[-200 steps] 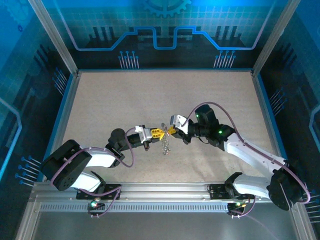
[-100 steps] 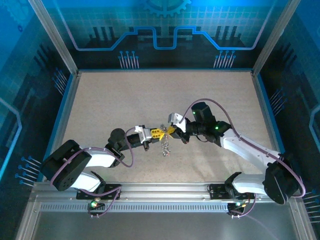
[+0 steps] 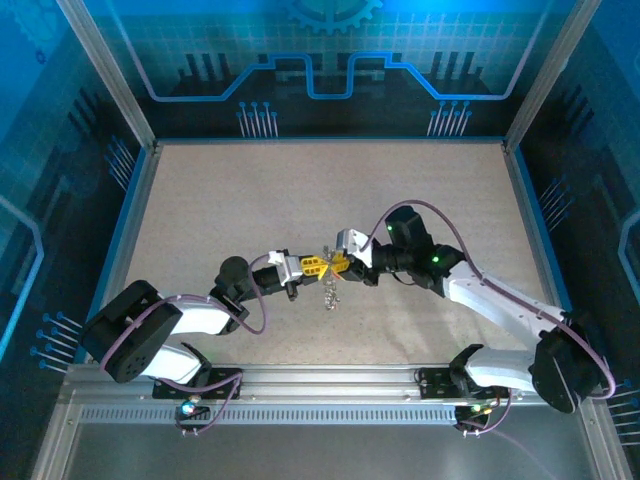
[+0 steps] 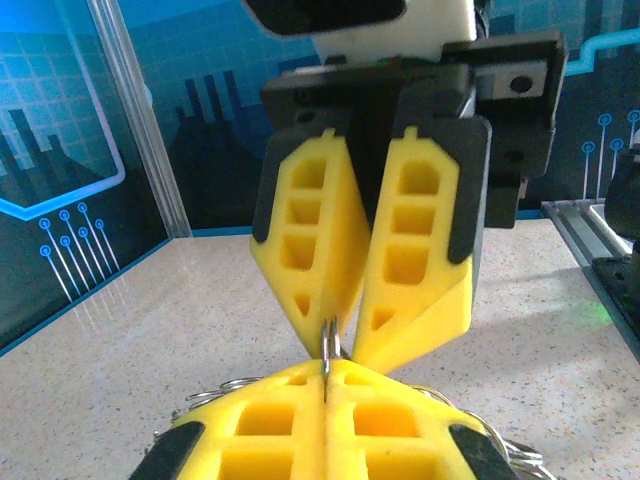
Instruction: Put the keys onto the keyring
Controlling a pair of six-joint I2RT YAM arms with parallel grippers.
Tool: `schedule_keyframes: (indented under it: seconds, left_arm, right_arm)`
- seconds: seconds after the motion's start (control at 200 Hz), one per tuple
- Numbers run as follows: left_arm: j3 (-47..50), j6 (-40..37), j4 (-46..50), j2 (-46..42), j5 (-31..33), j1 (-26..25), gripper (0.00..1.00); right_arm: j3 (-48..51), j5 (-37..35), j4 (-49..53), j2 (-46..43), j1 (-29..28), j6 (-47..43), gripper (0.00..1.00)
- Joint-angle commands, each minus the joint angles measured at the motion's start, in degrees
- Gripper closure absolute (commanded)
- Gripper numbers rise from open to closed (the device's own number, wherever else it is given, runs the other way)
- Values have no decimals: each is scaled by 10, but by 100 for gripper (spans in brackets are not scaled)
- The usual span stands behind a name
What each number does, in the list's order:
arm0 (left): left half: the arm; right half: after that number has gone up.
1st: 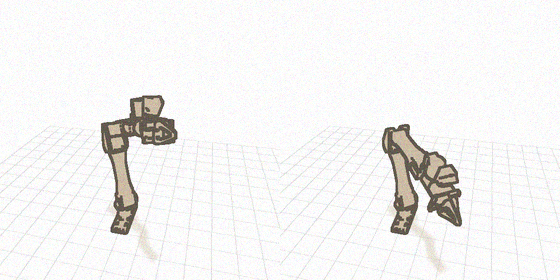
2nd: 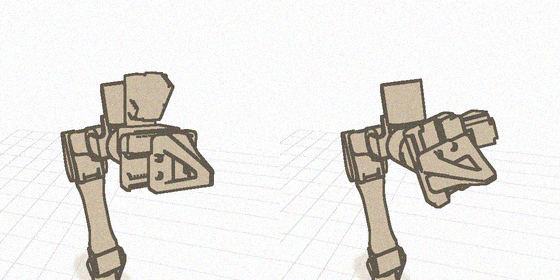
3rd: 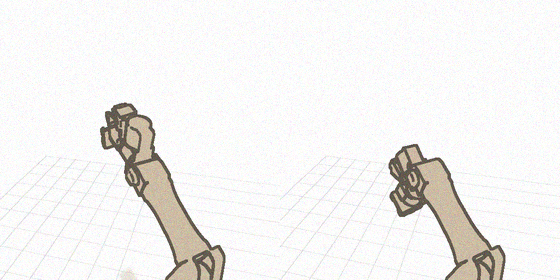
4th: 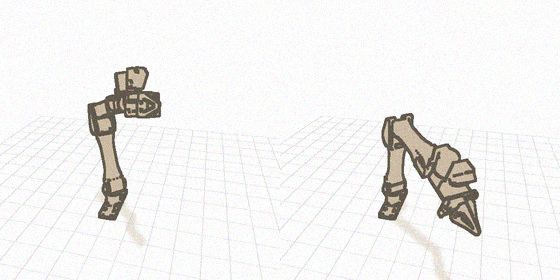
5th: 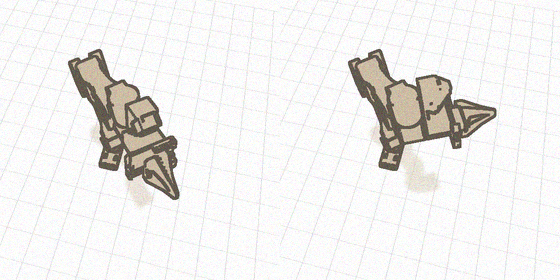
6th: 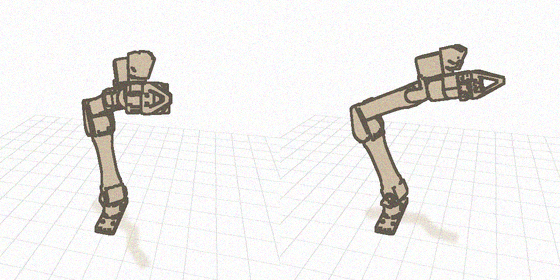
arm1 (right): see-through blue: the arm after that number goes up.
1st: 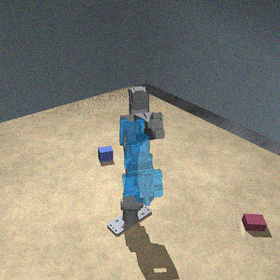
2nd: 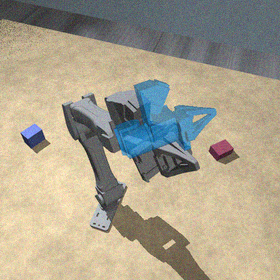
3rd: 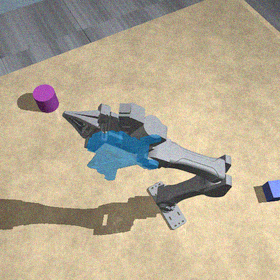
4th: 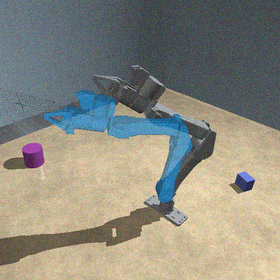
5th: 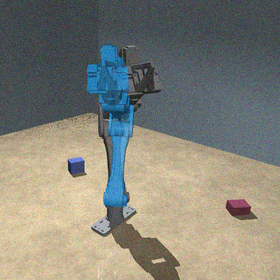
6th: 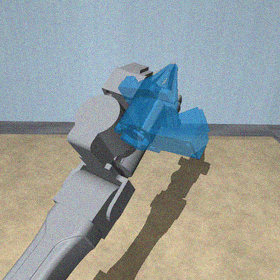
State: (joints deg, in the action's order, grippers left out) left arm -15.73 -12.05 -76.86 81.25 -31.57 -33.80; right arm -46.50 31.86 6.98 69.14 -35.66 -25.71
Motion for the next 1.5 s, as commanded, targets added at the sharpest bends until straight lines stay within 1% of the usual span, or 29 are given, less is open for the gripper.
schedule_keyframes:
  seconds: [0.0, 0.155, 0.22, 0.345, 0.45, 0.61, 0.77, 0.805, 0.86, 0.956, 1.011, 1.031, 1.046, 1.151, 1.211, 1.281, 1.351, 1.496]
  left_arm:
    - [-14, 4, -33, -18, -18, -2, 100]
    - [-10, 2, -33, -20, -18, -1, 100]
    - [-10, 5, -33, -24, -19, -2, 100]
    - [-9, 2, -33, -29, -20, -2, 100]
    - [-10, 1, -33, -32, -20, -2, 100]
    - [-14, 0, -33, -30, -28, -2, 100]
    - [-21, 3, -33, -29, -33, -1, 100]
    - [-22, 1, -33, -26, -33, -1, 100]
    - [-22, -1, -33, -24, -29, -1, 100]
    - [-18, 4, -33, -22, -20, -2, 100]
    - [-13, 2, -33, -19, -10, -2, 93]
    - [-11, 0, -33, -18, -5, -2, 86]
    - [-9, -2, -33, -17, -2, -2, 84]
    - [-1, -7, -30, -21, 17, -1, 79]
    - [-3, -11, -6, -28, 20, -1, 79]
    - [-15, -29, 51, -38, 9, -1, 80]
    - [-27, -38, 96, -47, 4, -2, 80]
    - [-32, -62, 148, -66, 4, -2, 81]
  right_arm:
    - [10, 20, -20, -14, -6, -14, 82]
    - [10, 20, -19, -12, -11, -17, 86]
    - [10, 18, -18, -7, -11, -16, 86]
    - [9, 6, -13, -4, -11, -17, 80]
    - [8, 4, -9, 1, -8, -17, 79]
    - [3, 30, 0, 3, -8, -26, 79]
    - [-7, 59, 2, 9, -8, -33, 88]
    - [-8, 60, 2, 10, -8, -33, 89]
    - [-10, 59, 2, 10, -8, -33, 94]
    - [-15, 49, 8, 13, -8, -36, 99]
    - [-21, 36, 19, 11, -8, -39, 100]
    - [-22, 26, 23, 10, -8, -39, 100]
    - [-22, 22, 24, 9, -8, -39, 100]
    - [-28, -21, 47, 2, -11, -47, 100]
    - [-36, -37, 74, 4, -17, -59, 100]
    - [-55, -59, 92, 8, -28, -71, 100]
    - [-54, -70, 92, 11, -33, -72, 100]
    - [-54, -76, 88, 12, -33, -71, 100]
